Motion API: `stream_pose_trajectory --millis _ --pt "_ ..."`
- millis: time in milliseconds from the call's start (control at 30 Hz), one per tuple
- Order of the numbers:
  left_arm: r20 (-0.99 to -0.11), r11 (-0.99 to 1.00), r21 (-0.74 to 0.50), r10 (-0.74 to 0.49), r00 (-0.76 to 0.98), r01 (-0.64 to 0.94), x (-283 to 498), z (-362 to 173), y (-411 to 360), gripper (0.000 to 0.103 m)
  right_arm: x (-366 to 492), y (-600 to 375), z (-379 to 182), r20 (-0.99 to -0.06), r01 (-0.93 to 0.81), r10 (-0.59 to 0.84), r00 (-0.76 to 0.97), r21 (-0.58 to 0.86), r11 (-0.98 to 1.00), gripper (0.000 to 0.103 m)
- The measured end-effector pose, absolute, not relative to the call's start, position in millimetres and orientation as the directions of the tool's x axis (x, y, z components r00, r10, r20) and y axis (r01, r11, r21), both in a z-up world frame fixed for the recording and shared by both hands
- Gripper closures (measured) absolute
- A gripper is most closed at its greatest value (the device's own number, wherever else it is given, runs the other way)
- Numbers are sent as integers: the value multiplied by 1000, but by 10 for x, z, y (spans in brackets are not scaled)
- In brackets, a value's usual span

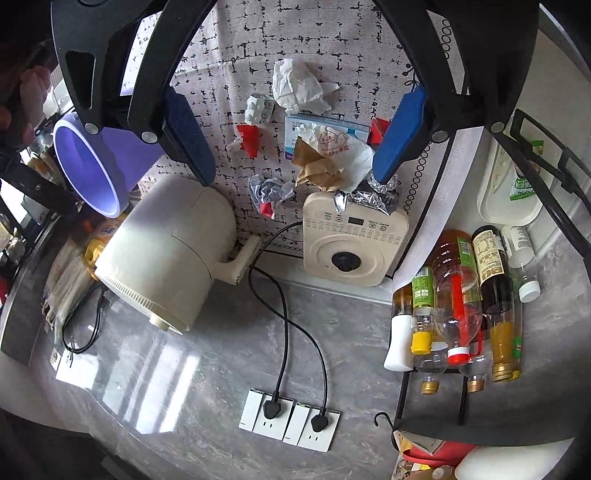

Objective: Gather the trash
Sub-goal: 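Grasp the crumpled brown paper with the left tool while the right tool grasps the red wrapper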

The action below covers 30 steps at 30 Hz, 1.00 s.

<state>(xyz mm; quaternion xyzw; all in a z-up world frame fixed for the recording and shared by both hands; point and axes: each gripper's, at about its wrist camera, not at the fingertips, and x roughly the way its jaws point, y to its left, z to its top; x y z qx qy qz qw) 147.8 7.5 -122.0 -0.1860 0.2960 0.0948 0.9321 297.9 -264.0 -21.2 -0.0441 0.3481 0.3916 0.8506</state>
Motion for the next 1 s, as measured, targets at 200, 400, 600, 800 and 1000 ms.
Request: stream_pose_trajectory --millis 200,400,600,800,1000 --pt "-640 929 -317 -59 766 -193 1820 -1546 272 28 2904 -2309 -378 -682 -666 572 455 166 727 48" --pt "-687 933 -342 -168 707 -109 2172 -1888 372 28 2833 -2146 -586 -735 -605 479 480 118 787 54" --pt "-736 933 -348 -216 641 -86 2451 -2202 395 28 2771 -2108 -728 -768 -553 415 488 97 828 54" --pt "-741 924 -374 -251 623 -73 2503 -2324 419 53 2728 -2006 -909 -798 -532 368 477 72 844 54" --pt "-705 915 -399 -258 661 -68 2355 -2178 566 96 2770 -1794 -1179 -825 -569 374 424 79 819 59"
